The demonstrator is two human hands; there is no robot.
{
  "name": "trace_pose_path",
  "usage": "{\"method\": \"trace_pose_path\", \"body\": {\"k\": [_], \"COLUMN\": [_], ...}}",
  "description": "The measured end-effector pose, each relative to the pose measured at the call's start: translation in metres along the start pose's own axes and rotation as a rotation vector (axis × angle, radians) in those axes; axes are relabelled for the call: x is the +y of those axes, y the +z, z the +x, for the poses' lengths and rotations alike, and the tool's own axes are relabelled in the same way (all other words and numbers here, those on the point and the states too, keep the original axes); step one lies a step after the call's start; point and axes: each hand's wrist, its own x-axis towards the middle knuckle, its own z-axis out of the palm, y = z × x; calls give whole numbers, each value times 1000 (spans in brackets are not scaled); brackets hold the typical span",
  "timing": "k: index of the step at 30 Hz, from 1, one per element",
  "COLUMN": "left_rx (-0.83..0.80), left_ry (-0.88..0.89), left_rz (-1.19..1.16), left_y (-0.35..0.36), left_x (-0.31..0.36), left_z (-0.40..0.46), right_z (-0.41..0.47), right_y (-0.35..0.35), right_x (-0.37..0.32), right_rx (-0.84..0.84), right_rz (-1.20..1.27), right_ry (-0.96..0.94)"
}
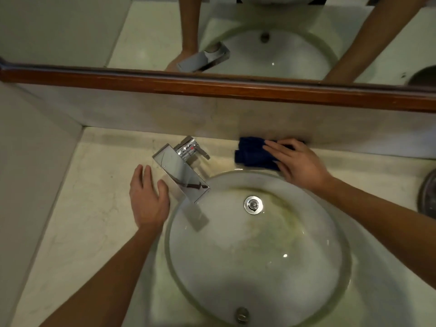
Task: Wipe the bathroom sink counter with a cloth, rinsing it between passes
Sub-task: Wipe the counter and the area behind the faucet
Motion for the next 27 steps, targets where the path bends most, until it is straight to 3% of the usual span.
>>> {"method": "trace_pose_path", "body": {"k": [5, 10, 21, 27], "left_rx": [5, 6, 5, 3], "left_ry": [1, 49, 56, 53], "left_rz": [16, 78, 104, 72], "left_y": [-1, 1, 2, 2], "left_x": [6, 6, 2, 0], "left_z": [-2, -1, 0, 1], "right_z": [-70, -65, 93, 90], "right_y": [-30, -19, 48, 50], "right_x": [42, 20, -101, -95], "right_rx": [36, 50, -22, -54], "right_rz": [-43, -95, -47, -8], "right_ry": [108, 244, 59, -89]}}
